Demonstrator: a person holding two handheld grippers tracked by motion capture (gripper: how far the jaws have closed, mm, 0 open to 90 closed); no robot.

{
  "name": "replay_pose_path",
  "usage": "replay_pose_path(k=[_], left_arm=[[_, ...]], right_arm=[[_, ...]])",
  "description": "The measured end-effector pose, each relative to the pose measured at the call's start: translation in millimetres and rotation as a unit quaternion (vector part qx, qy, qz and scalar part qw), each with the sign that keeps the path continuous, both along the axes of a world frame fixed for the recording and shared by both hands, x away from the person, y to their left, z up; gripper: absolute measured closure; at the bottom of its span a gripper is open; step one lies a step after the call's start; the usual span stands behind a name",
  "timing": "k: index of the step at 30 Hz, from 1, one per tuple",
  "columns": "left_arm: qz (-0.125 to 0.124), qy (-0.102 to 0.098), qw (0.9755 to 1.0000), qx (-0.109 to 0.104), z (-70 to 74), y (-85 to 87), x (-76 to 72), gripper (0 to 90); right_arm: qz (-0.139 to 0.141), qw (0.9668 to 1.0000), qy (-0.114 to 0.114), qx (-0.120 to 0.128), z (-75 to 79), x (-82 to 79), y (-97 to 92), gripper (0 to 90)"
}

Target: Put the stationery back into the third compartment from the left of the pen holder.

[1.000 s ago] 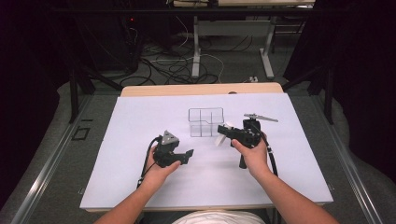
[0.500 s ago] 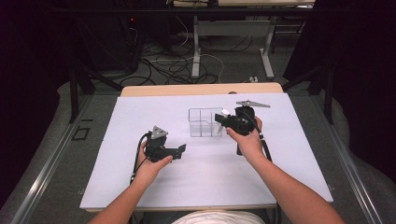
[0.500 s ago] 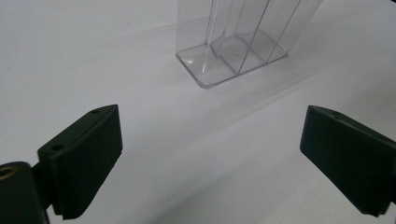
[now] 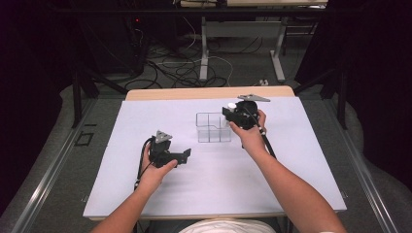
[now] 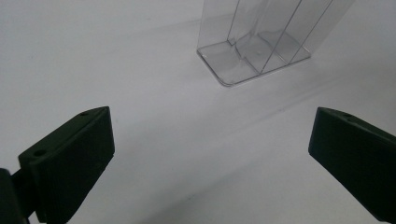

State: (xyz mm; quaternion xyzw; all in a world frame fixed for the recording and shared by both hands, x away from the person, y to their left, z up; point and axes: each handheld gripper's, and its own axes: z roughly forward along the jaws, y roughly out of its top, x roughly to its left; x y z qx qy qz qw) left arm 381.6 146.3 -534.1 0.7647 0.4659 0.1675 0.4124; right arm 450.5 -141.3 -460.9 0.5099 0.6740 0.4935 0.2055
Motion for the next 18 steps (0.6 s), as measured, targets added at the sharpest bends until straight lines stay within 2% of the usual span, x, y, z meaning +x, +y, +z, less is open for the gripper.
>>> replay_pose_path(k=[4, 6, 8, 10, 11, 12, 14, 18], left_arm=[[0.005, 0.001, 1.0000, -0.006, -1.4, 0.1, 0.4, 0.2], [0.002, 0.001, 1.0000, 0.001, -1.0, 1.8, 0.7, 0.1], [0.008, 0.004, 0.9999, -0.009, -1.5, 1.5, 0.4, 0.2], [0.007, 0.002, 1.0000, -0.004, -1.4, 3.0, 1.1, 0.1], [0.009, 0.008, 0.9999, -0.006, -1.0, 3.3, 0.9, 0.1], [0.012, 0.002, 0.9999, -0.008, -1.6, 3.3, 1.3, 0.1], [0.013, 0.003, 0.9999, -0.009, -1.3, 3.9, 1.3, 0.1], [0.016, 0.003, 0.9998, -0.010, -1.2, 4.8, 1.9, 0.2]], right_arm=[[-0.005, 0.9997, 0.002, -0.024, -9.3, 6.6, 4.2, 66.2], [-0.010, 0.9995, 0.009, -0.029, -12.7, 8.4, 5.2, 65.7], [-0.009, 0.9994, 0.009, -0.031, -13.5, 8.8, 5.0, 61.7], [-0.008, 0.9996, 0.008, -0.025, -12.9, 7.8, 5.0, 57.0], [-0.005, 0.9996, 0.004, -0.028, -11.8, 7.2, 3.9, 53.8], [-0.008, 0.9997, -0.001, -0.023, -10.6, 5.9, 4.6, 49.6], [-0.001, 0.9998, -0.006, -0.021, -7.9, 3.0, 3.7, 42.5], [0.002, 0.9994, -0.020, -0.029, -4.1, -4.1, 2.8, 31.9]])
